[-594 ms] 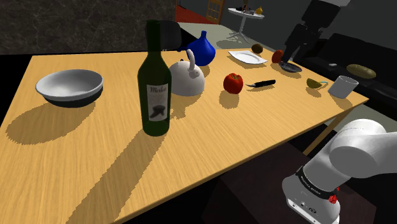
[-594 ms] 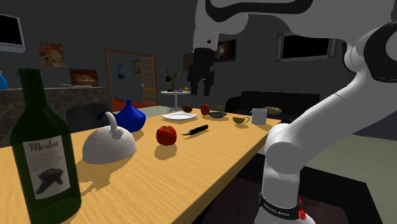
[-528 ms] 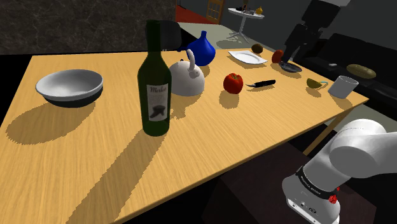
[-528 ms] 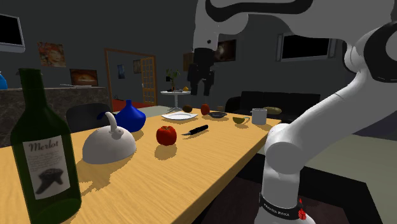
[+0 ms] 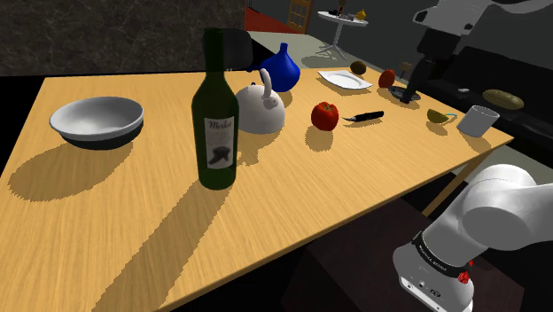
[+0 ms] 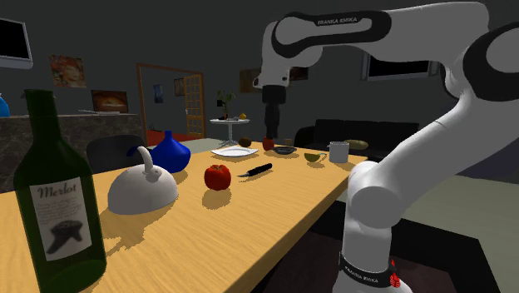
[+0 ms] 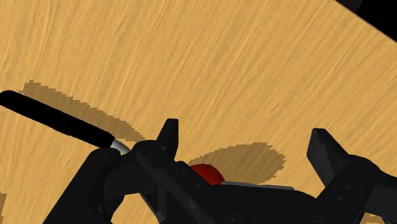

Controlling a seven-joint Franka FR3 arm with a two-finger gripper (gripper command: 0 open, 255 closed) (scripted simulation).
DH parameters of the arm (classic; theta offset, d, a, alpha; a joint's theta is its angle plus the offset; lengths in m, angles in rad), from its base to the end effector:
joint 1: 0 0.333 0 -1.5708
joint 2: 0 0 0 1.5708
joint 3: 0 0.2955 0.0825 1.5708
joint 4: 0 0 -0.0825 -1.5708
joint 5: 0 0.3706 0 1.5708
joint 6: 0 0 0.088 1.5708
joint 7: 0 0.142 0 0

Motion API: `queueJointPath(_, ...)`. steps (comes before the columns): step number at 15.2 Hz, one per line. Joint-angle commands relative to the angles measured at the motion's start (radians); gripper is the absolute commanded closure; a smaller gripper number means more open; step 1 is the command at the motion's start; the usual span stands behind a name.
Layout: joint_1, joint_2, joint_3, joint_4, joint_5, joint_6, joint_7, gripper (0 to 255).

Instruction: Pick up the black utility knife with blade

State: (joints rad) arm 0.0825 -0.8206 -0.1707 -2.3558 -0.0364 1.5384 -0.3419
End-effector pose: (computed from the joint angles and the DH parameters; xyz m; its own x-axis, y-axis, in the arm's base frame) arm 0.2962 -0.0420 0.5444 0.9534 0.3007 0.0256 0.3017 -0.9496 -0.0844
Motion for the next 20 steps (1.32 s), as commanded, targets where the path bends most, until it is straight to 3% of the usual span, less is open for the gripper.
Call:
queueJointPath(1,0.020,0.026,-0.060,-0.009,-0.049,0.025,-0.133,0)
queueJointPath(7,0.089,0.152,-0.232,0.003,-0.166,0.122,-0.494,0)
queueJointPath(12,0.163,0.309,-0.369,0.056,-0.220,0.223,-0.793,0)
queueJointPath(16,0.231,0.464,-0.473,0.121,-0.219,0.311,-1.036,0)
queueJointPath(20,0.293,0.645,-0.561,0.200,-0.164,0.398,-1.294,0)
